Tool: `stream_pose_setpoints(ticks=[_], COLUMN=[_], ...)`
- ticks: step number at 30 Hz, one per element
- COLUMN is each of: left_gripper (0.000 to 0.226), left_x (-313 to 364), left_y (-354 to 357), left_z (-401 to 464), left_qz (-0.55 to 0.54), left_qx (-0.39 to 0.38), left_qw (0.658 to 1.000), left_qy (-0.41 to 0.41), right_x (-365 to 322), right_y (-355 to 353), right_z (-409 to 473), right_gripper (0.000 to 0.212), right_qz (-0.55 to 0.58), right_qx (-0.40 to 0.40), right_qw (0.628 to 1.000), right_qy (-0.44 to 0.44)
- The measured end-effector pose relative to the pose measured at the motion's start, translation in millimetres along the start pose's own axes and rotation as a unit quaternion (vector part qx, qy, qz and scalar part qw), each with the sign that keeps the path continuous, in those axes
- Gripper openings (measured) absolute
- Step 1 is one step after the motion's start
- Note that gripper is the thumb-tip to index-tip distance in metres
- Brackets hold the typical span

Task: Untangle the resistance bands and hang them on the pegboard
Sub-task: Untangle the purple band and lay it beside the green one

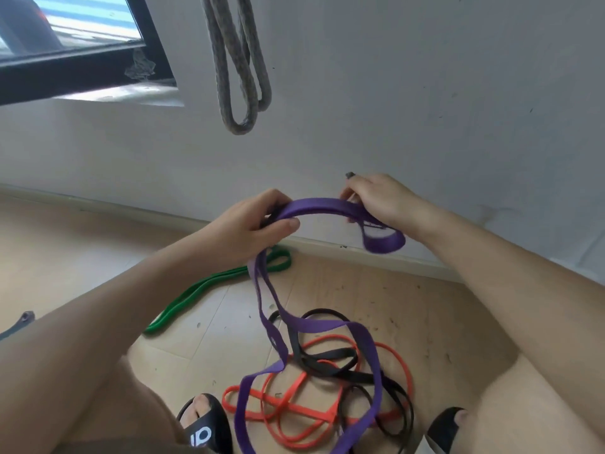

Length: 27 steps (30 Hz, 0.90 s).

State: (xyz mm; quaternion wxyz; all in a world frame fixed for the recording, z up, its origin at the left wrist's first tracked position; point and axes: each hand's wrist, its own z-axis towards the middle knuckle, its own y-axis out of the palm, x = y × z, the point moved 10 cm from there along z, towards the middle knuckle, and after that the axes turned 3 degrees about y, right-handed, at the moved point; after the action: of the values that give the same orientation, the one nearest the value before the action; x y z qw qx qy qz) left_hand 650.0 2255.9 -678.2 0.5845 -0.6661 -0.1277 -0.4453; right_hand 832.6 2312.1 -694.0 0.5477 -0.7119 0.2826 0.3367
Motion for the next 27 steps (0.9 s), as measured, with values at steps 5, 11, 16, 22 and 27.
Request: stream_pose_setpoints(ticks=[5,11,16,22,27], left_gripper=[0.022,0.022,0.037,0.026,0.024], left_x=[4.9,4.8,-11.8,-17.0,-5.9], left_y=[9.7,10.5,18.6,22.0,15.9], left_z=[6.9,7.6,8.6,11.0,8.9], left_qz=[-0.031,0.004,0.07,0.05,0.077], left_qx=[0.019,0.027,-0.027,-0.053,-0.028], left_qw=[0.999,0.999,0.997,0.997,0.997], left_qy=[0.017,0.018,-0.014,-0.029,-0.002], right_x=[-30.0,-43.7,-51.7,-40.6,-19.9], right_y=[53.8,57.2,24.6,-33.8,-3.3], right_z=[-9.3,-13.4,-8.5,-10.4,-3.7], right_gripper=[0.06,0.045,0.022,0.016,0.018], right_qz=[0.153,0.05,0.065,0.07,-0.184], right_qx=[-0.102,-0.027,0.068,0.161,0.051], right_qw=[0.982,0.993,0.988,0.978,0.978], right_qy=[-0.049,-0.099,-0.123,-0.108,-0.079])
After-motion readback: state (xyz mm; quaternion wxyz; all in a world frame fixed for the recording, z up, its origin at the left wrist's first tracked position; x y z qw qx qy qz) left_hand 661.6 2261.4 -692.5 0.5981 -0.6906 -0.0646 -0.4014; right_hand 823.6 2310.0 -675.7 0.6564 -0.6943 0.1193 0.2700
